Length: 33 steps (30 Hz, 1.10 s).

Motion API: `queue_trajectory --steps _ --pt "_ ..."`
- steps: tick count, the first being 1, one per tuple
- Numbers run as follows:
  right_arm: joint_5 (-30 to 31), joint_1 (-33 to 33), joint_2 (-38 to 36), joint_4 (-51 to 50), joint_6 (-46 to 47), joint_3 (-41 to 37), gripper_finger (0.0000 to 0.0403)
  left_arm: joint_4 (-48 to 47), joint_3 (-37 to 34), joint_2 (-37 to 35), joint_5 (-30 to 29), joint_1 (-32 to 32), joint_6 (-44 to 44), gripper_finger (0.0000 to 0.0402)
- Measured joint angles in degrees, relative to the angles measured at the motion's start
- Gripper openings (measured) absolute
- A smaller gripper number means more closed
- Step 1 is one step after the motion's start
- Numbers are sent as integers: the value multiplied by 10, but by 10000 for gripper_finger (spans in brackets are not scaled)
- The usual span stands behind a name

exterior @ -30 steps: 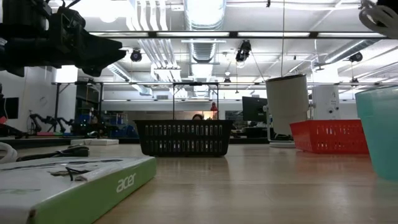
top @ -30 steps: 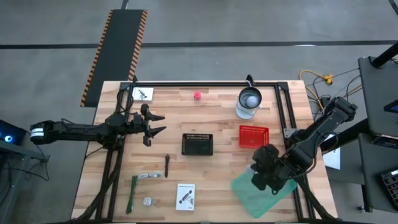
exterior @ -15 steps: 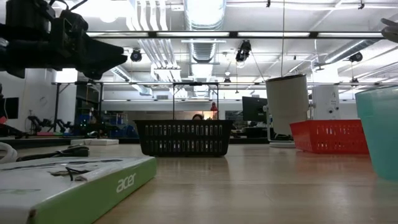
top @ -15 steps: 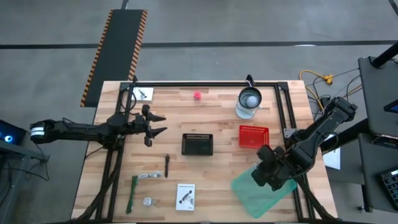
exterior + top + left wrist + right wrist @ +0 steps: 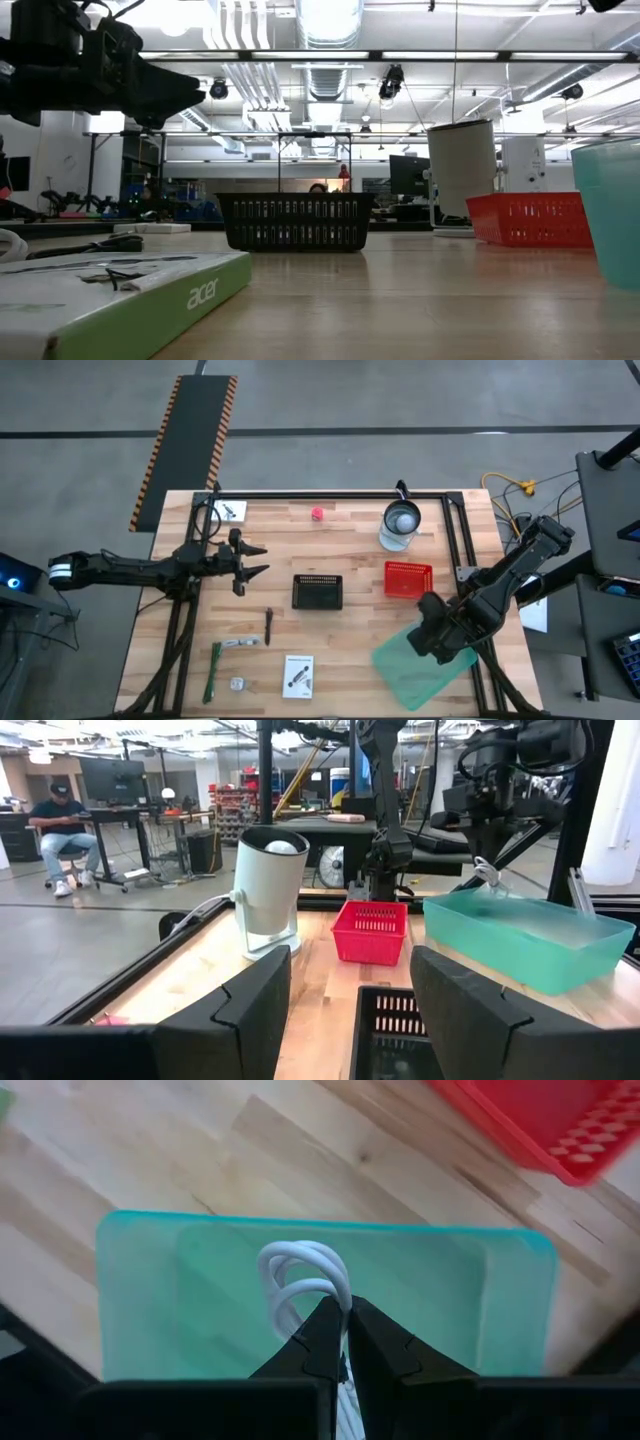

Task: Pick and place items into bin
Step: Put the top white charger cable into the blue bin

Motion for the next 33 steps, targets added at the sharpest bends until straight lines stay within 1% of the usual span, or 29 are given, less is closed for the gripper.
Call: queue_trajectory --steps 5,16,20,25,29,33 --pt "-4 0 0 -18 26 -1 8 1 0 0 0 0 0 192" --pt "-5 0 1 -24 41 -16 8 0 0 0 0 0 0 192" --pt "-28 0 1 -24 44 -25 8 0 0 0 0 0 0 192" --pt "-35 0 1 -23 61 -40 8 0 0 0 0 0 0 192" --pt "-59 0 1 -23 64 -48 8 0 0 0 0 0 0 192" --pt "-60 0 1 -22 73 -51 8 0 0 0 0 0 0 192"
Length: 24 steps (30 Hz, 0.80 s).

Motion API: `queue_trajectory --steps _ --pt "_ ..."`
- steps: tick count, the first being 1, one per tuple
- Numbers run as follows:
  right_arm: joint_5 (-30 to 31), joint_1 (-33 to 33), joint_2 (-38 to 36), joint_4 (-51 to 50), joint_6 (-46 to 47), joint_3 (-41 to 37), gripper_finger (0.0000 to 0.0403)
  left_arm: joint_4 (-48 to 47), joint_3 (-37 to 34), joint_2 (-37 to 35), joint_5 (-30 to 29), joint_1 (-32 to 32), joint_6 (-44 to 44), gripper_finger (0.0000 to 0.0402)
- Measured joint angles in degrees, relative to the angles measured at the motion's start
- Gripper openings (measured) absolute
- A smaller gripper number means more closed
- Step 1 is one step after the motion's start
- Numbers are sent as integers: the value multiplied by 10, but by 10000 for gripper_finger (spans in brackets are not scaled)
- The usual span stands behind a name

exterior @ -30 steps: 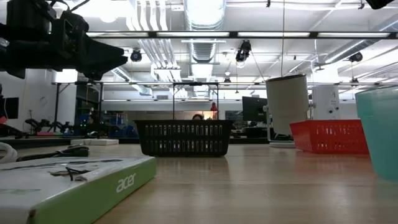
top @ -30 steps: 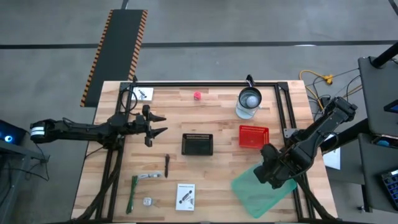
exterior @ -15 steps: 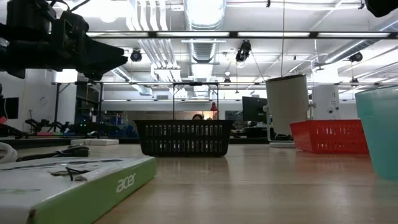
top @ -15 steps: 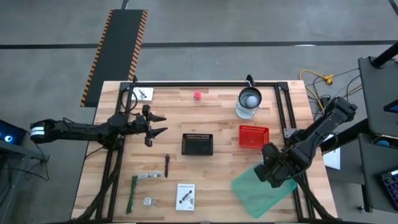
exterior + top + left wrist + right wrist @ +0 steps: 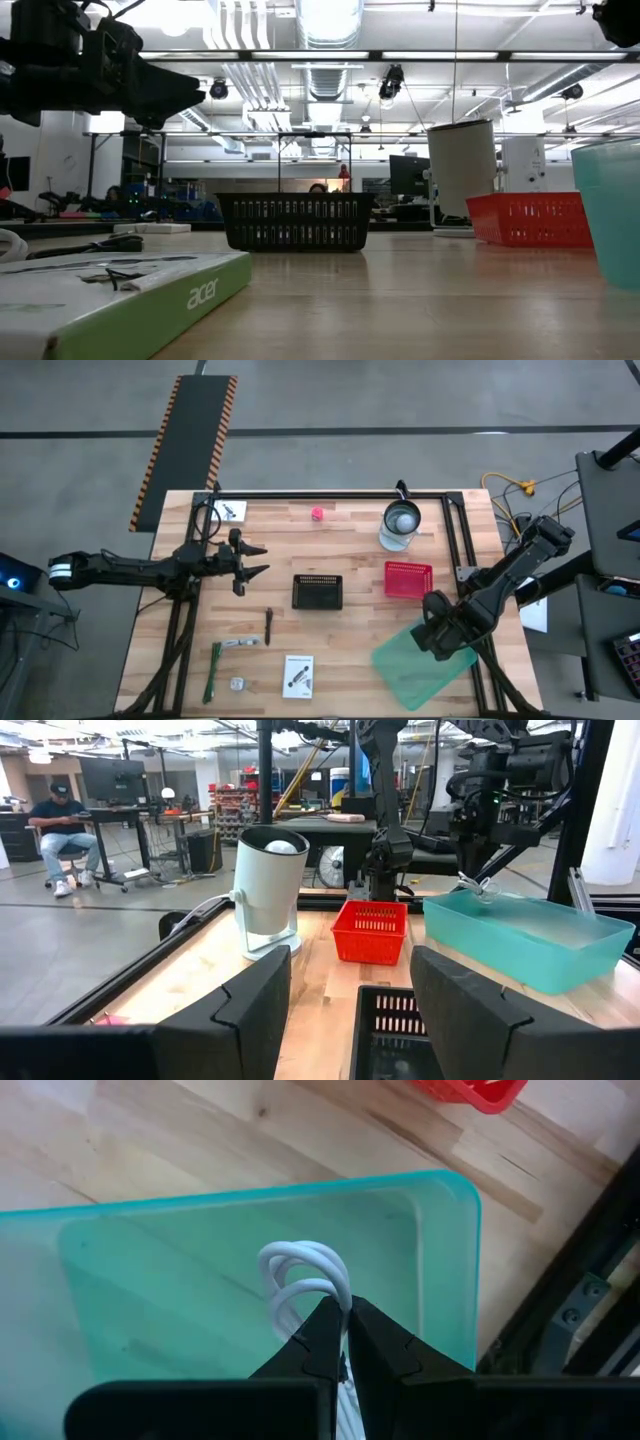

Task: Pick and place items into bin
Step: Put the top white charger cable into the blue bin

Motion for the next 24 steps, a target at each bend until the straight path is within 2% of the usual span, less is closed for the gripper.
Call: queue_trajectory --steps 11,24 --pt "-13 0 0 6 45 -37 8 0 0 0 0 0 0 192" --pt "-16 0 14 17 51 -39 8 -1 0 0 0 0 0 192"
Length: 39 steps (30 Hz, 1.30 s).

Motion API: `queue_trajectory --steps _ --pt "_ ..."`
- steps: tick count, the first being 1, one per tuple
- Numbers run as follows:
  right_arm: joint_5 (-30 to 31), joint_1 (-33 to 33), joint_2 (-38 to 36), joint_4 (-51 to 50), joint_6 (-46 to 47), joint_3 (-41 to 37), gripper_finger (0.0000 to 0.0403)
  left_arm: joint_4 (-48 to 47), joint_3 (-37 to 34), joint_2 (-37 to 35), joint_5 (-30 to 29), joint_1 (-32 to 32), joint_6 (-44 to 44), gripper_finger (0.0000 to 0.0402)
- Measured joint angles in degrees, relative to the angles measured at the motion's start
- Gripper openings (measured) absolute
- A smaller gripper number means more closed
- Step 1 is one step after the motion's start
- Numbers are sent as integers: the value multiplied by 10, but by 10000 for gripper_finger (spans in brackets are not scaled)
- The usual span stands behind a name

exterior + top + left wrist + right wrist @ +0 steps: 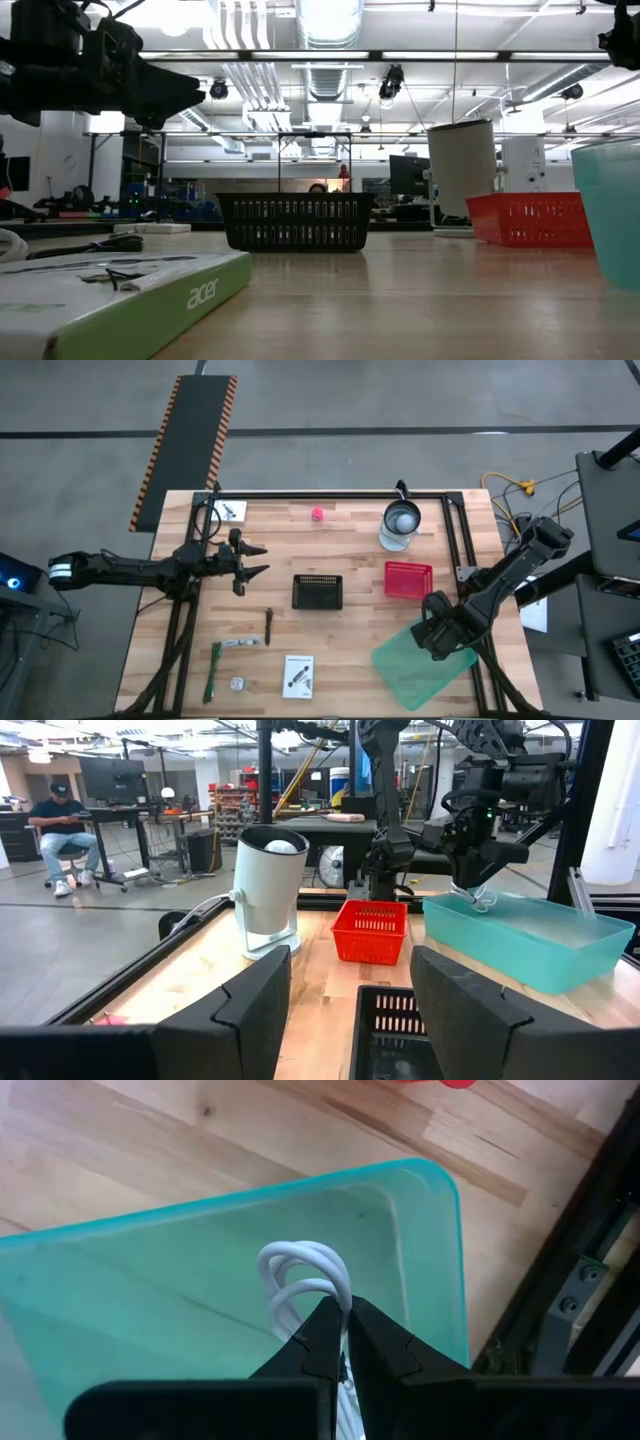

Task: Pick and place items into bin
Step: Put the top white charger cable into the blue bin

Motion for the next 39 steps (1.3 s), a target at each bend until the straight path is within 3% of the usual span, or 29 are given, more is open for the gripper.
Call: queue_trajectory --steps 39 --pt "-13 0 39 26 9 -25 8 -1 0 0 0 0 0 192"
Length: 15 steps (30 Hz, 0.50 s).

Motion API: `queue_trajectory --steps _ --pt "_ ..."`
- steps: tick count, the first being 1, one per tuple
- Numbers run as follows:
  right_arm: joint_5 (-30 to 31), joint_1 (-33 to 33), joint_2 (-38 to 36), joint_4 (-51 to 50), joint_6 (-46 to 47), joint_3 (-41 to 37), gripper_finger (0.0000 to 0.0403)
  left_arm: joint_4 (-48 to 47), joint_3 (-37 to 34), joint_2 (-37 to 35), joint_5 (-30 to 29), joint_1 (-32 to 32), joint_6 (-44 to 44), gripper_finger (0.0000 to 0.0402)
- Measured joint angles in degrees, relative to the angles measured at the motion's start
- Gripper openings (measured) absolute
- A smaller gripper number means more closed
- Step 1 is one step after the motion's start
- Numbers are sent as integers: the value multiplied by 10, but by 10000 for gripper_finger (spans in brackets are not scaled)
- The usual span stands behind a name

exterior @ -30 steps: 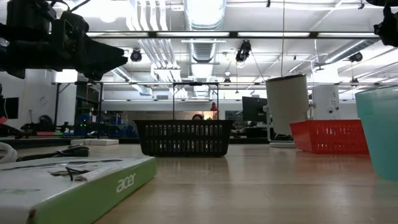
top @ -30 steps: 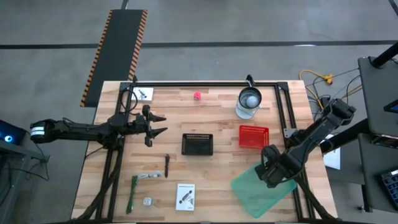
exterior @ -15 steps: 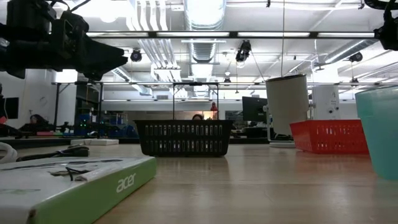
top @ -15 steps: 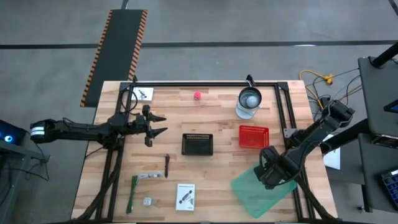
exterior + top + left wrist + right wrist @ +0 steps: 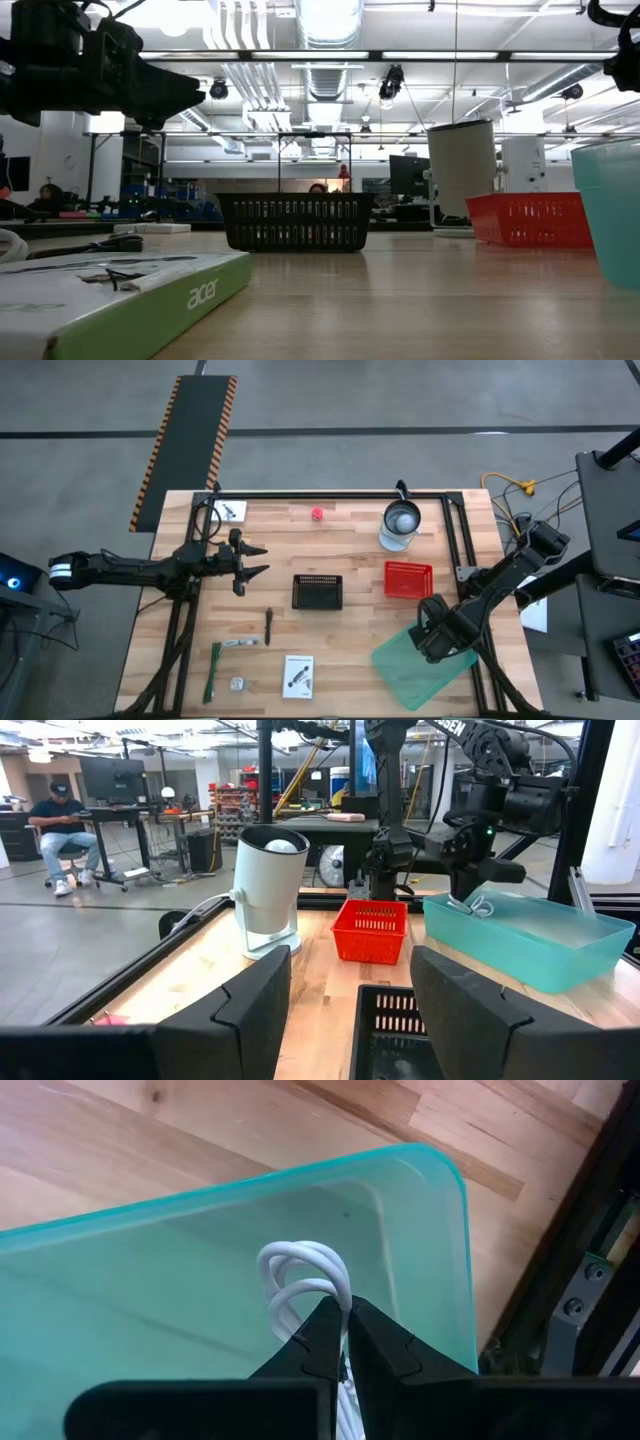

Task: Pick and place items into bin
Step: Put the top white charger cable into the blue bin

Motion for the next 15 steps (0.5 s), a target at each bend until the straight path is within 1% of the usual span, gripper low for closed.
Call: queue_trajectory --steps 5,8,15 --pt "-12 0 0 39 0 -21 8 0 0 0 0 0 0 192" --pt "-26 0 0 42 1 -26 8 0 0 0 0 0 0 192" --pt "-28 0 0 45 1 -30 8 0 0 0 0 0 0 192"
